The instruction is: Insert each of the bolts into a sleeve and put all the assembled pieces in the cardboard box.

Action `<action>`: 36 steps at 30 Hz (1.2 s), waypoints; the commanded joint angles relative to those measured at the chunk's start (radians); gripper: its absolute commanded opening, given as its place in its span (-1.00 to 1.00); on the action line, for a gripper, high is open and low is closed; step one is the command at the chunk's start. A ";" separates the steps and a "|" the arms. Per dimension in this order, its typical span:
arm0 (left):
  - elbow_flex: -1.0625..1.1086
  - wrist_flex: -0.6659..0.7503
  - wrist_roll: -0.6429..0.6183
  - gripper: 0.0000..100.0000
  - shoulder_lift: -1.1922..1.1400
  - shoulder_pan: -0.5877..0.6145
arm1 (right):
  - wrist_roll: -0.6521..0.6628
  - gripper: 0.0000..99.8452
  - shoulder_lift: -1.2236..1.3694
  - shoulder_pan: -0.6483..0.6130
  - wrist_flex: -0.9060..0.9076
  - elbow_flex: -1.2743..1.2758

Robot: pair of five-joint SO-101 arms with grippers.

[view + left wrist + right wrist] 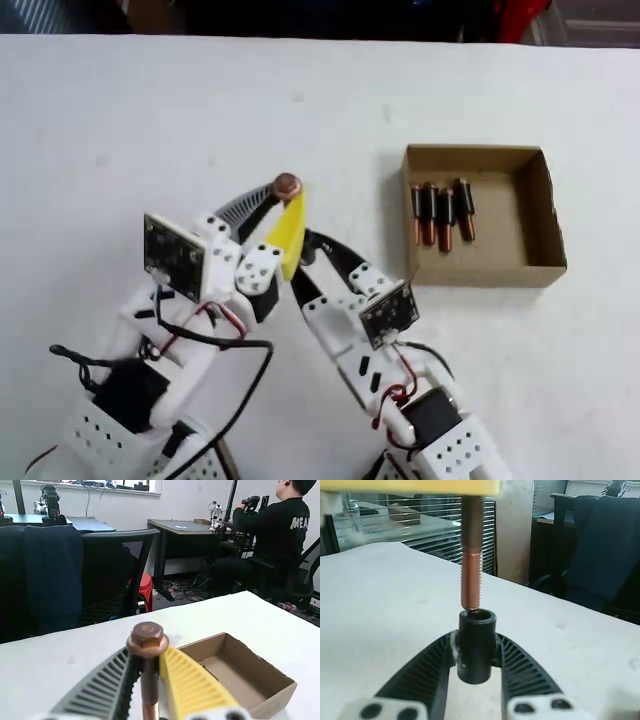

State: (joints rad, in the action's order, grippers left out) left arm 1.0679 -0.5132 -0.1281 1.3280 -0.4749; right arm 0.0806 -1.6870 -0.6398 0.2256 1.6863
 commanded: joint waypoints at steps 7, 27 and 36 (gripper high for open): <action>-0.014 0.006 0.009 -0.96 0.018 -0.058 | 0.017 -0.95 -0.012 -0.008 -0.019 0.009; 0.038 0.075 0.009 -0.96 0.021 -0.007 | 0.017 -0.95 -0.012 -0.008 -0.019 0.009; 0.048 0.068 0.009 -0.96 0.018 -0.062 | 0.017 -0.95 -0.012 -0.008 -0.019 0.009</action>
State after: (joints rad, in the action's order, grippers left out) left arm 1.1231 -0.4703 -0.1174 1.3341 -0.5178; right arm 0.0852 -1.6870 -0.6383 0.2256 1.6863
